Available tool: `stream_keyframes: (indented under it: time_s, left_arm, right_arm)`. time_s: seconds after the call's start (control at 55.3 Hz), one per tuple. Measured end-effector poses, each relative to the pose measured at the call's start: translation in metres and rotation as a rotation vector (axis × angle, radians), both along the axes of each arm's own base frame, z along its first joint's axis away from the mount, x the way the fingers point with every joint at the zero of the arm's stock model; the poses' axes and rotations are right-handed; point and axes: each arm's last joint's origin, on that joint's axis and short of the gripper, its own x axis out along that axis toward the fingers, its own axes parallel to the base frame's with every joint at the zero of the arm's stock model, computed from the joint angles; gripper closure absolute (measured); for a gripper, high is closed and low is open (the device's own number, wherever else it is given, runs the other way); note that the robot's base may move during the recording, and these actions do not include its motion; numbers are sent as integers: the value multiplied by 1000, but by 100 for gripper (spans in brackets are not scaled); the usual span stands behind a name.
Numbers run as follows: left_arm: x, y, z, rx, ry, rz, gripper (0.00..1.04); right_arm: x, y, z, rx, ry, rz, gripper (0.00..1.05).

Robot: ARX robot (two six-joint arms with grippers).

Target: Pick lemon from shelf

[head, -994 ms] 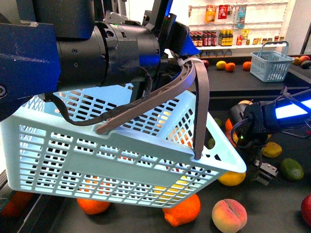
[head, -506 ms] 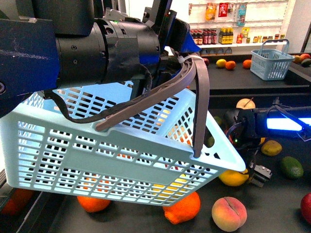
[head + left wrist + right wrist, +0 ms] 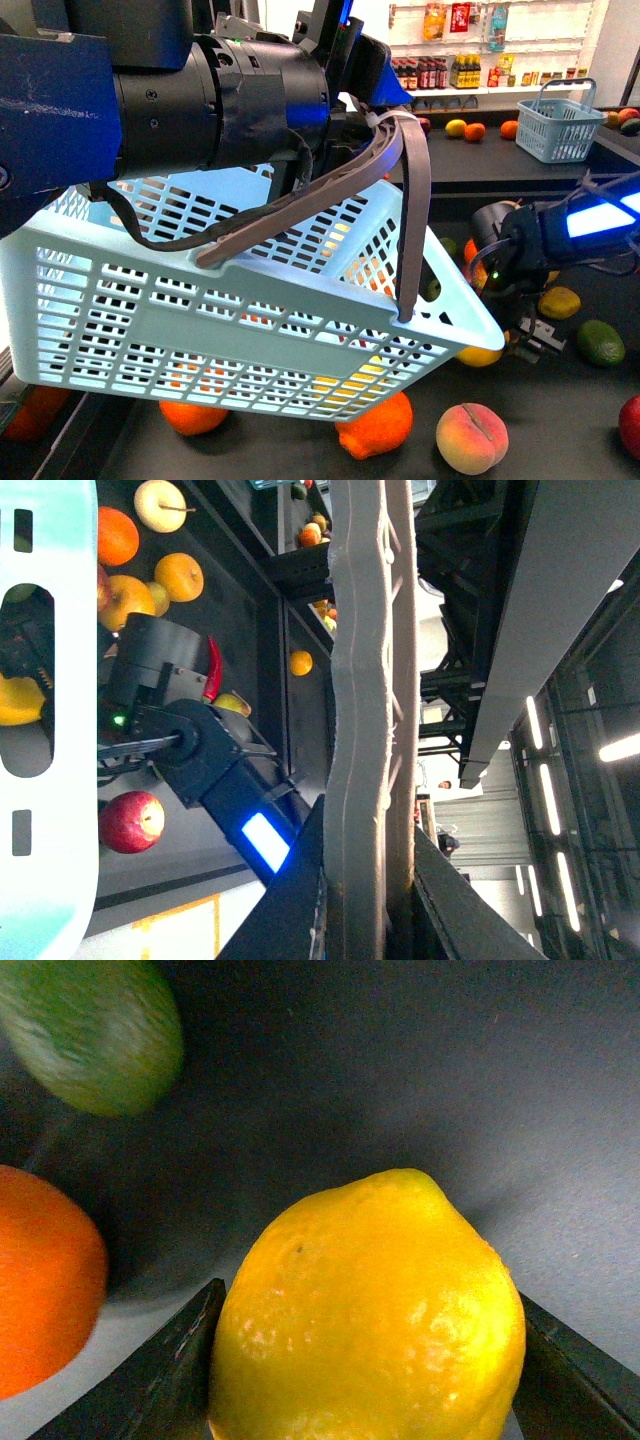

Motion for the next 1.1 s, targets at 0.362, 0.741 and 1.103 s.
stream_keyframes:
  time_s: [0.362,0.741,1.103]
  left_arm:
    - [0,0,0,0,0,0,93]
    - [0,0,0,0,0,0,93]
    - [0,0,0,0,0,0,93]
  right_arm:
    - [-60,-55,142,-19,-319,166,33]
    - [-129,23,228,186,-566,605,33]
    - [-149,64,198,225,-505,698,33]
